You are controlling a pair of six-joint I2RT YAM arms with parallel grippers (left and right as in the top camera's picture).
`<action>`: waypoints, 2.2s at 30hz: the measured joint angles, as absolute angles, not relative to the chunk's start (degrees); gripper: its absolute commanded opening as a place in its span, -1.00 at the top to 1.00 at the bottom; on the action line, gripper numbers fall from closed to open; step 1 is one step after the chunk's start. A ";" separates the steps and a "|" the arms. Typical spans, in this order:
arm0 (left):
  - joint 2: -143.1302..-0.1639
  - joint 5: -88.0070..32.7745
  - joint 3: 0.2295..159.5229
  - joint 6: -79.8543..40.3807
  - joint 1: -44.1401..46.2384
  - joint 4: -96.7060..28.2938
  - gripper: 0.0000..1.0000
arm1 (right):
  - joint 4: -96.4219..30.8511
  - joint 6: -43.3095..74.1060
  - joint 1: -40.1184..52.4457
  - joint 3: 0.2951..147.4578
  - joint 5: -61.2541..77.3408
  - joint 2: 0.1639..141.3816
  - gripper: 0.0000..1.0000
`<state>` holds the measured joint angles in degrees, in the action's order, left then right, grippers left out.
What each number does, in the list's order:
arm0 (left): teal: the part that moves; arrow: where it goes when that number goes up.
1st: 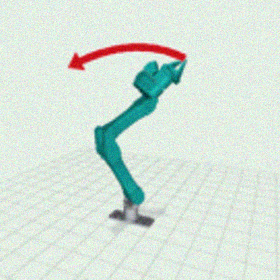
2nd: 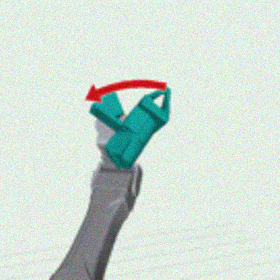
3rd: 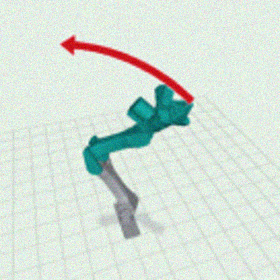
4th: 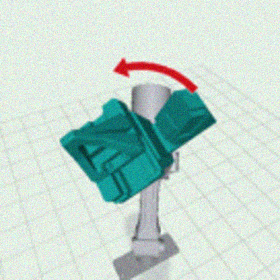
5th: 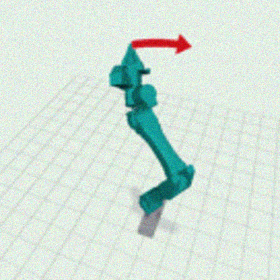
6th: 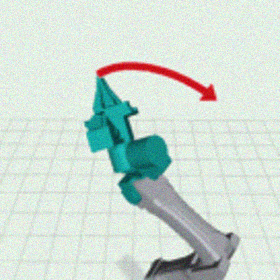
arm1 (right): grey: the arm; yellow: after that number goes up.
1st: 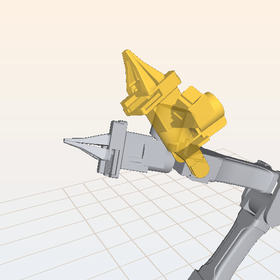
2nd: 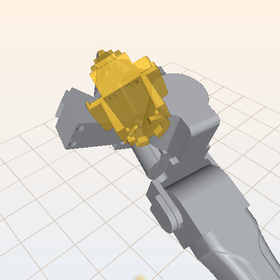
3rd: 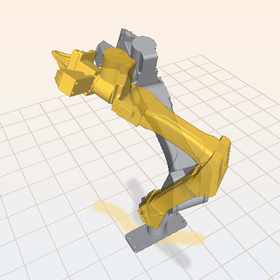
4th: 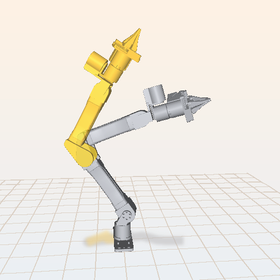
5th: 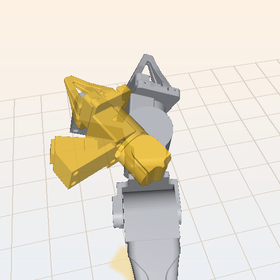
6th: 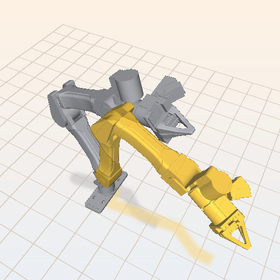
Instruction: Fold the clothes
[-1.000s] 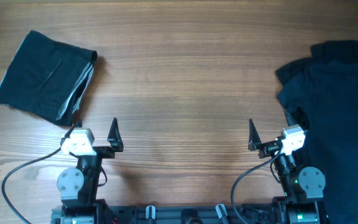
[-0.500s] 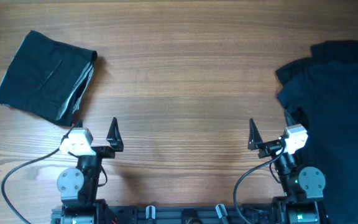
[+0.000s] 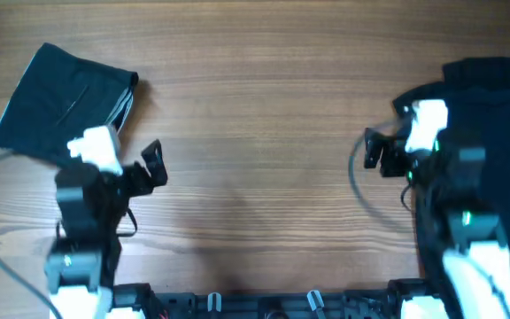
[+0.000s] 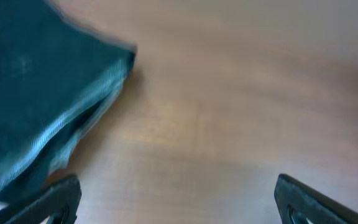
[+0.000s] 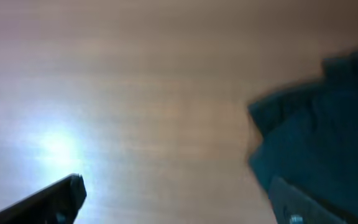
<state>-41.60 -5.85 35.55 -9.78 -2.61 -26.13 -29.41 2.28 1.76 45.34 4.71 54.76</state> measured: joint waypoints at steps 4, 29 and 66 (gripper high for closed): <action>-55.66 -5.82 48.71 -9.78 -2.61 -36.58 -1.00 | -34.09 -0.23 1.50 55.70 3.53 70.57 -0.99; -62.74 -6.94 50.98 -10.66 -2.61 -36.91 -1.00 | -28.12 7.07 -12.58 56.29 -14.37 97.21 -0.45; -62.74 -7.16 50.98 -10.66 -2.61 -36.91 -1.00 | -37.50 1.15 -12.69 77.73 3.46 86.59 0.91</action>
